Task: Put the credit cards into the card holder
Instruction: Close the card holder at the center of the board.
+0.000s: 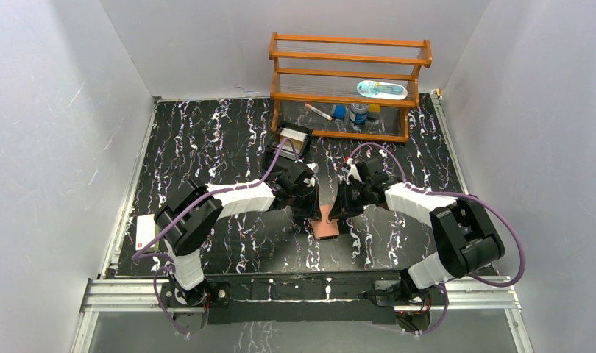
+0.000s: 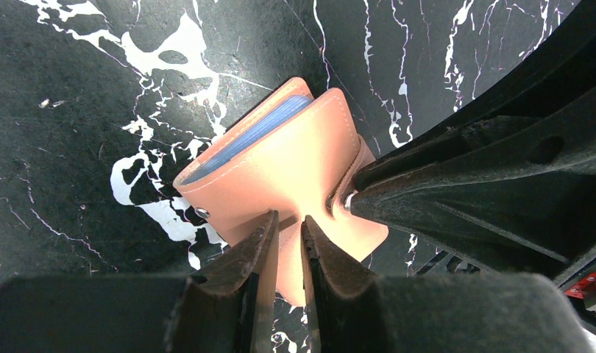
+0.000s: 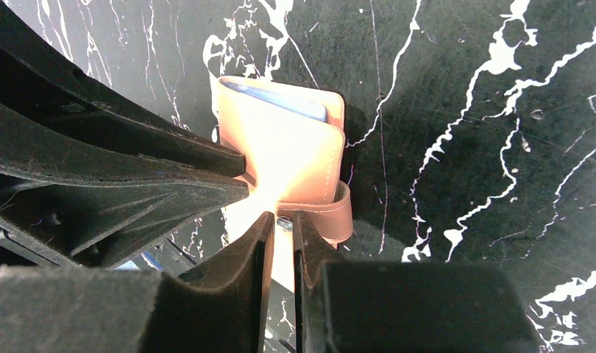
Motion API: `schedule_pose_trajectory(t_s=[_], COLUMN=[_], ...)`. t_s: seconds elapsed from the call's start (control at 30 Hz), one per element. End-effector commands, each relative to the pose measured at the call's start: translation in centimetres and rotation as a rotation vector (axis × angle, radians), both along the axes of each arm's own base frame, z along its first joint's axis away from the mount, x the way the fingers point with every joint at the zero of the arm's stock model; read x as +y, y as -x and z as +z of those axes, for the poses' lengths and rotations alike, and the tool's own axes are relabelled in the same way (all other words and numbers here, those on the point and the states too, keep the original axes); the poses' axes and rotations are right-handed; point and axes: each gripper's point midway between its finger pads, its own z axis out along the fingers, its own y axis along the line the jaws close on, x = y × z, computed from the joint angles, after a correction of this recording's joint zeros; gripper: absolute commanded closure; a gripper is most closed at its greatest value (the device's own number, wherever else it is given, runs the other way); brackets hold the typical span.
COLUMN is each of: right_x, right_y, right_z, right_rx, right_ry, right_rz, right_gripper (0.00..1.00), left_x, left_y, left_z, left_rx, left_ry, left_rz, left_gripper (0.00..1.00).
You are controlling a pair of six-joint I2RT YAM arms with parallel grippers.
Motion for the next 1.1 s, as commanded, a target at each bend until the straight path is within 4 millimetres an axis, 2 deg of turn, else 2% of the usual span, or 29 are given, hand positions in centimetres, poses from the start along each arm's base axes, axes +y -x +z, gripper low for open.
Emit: schedule_pose_trajectory(t_s=[0.0,0.6,0.87,1.07], right_x=[0.9,1.3,0.8,0.4], right_y=[-0.4,-0.7,-1.2,-0.9], right_z=[0.8,0.7,2.6,2.2], right_rx=[-0.036,-0.045,-0.095,-0.088], right_ry=[-0.029,-0.009,0.013,0.032], right_rz=[0.032,-0.008,-0.035,-0.026], right_gripper=[0.77,0.78,0.77,0.76], left_x=[1.3,1.3,1.3,1.2], left_y=[0.7,0.7,0.7,0.6], left_z=[-2.6,-2.5,-2.6,-2.5], left_rx=[0.040,0.037,0.040,0.038], left_ry=[-0.094,-0.096,-0.100,-0.099], left_rz=[0.010,0.005,0.002,0.000], left_gripper=[0.82,0.82,0.82,0.82])
